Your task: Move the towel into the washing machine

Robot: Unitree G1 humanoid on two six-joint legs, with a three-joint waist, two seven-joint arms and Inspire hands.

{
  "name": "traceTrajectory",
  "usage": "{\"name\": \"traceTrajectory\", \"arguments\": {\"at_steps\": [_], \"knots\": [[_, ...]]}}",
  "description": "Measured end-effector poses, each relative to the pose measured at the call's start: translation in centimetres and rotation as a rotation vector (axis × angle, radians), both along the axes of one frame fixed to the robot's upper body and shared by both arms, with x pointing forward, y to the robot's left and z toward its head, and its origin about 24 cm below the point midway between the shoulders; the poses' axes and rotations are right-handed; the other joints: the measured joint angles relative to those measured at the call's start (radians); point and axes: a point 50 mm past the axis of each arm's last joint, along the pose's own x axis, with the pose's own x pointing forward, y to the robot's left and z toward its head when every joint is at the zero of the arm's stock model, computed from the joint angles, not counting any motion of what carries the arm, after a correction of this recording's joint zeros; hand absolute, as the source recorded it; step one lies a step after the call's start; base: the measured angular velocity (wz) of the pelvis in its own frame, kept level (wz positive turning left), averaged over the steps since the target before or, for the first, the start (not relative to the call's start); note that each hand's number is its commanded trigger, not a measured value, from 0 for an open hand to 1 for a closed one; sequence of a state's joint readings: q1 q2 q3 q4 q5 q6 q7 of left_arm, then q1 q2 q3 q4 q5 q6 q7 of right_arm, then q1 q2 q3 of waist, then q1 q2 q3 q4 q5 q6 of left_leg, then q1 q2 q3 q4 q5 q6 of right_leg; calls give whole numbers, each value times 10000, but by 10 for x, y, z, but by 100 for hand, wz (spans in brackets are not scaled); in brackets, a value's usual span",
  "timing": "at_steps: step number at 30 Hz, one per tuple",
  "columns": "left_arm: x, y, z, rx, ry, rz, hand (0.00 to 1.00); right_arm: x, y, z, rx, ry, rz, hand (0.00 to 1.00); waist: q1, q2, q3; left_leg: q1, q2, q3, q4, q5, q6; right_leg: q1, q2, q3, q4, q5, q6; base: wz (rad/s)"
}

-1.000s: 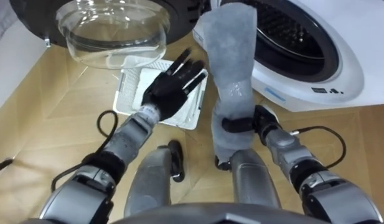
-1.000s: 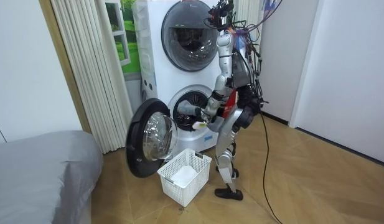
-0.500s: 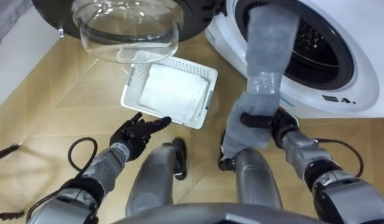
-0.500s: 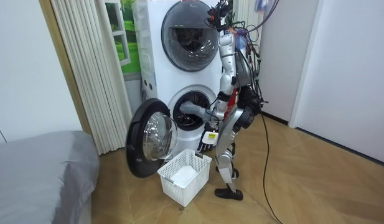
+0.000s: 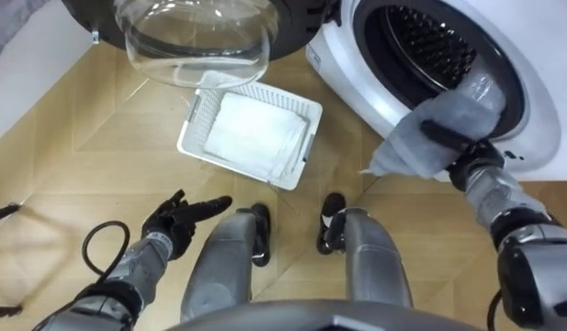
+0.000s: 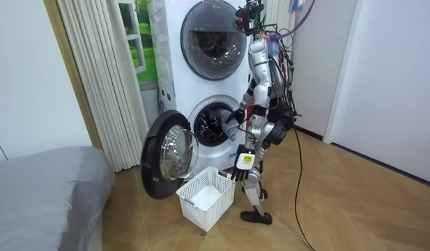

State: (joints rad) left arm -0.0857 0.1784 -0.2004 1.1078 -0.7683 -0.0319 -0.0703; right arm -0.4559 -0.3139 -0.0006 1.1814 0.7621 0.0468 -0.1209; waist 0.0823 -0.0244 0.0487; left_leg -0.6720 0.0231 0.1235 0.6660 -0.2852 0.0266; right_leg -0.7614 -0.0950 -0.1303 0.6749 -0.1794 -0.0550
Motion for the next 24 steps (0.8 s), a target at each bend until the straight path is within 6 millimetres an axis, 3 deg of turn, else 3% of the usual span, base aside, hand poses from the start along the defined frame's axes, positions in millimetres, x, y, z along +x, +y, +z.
{"name": "traceTrajectory", "arguments": {"at_steps": [5, 6, 7, 12, 18, 24], "knots": [[-2, 2, 0, 52, -62, 195, 0, 20, -3, 20, 1247, -870, -1212, 98, -47, -163, 28, -94, -176, 147, 61, 30, 82, -289, -273, 190, 403, -142, 55, 3], [0, 3, 1, 47, -133, 259, 0, 23, -4, 23, 1680, -990, -1509, 68, -51, -174, 32, -139, -188, 143, 79, 41, 116, -311, -267, 184, 409, -148, 69, 12], [1, 4, 1, 65, -168, 301, 0, 24, -3, 24, 1959, -1080, -1667, 4, -40, -191, 37, -158, -190, 142, 92, 41, 126, -318, -257, 189, 404, -142, 78, 7], [-4, 13, 4, 404, -342, 872, 0, 40, 4, 40, 4543, -2068, -2887, 0, -219, -392, 80, -249, -256, 169, 147, 29, 250, -398, -310, 247, 457, -136, 227, 3], [-2, 14, 6, 797, -425, 980, 0, 62, 8, 69, 6961, -3114, -4329, 0, -531, -429, 67, -532, -347, 173, 432, -90, 498, -542, -458, 242, 547, -152, 460, 5], [-1, 14, 6, 1284, -303, 937, 0, 59, -5, 72, 7690, -3263, -5864, 0, -566, -408, 56, -648, -373, 381, 637, -233, 761, -596, -673, 217, 740, -245, 694, 4]]}}
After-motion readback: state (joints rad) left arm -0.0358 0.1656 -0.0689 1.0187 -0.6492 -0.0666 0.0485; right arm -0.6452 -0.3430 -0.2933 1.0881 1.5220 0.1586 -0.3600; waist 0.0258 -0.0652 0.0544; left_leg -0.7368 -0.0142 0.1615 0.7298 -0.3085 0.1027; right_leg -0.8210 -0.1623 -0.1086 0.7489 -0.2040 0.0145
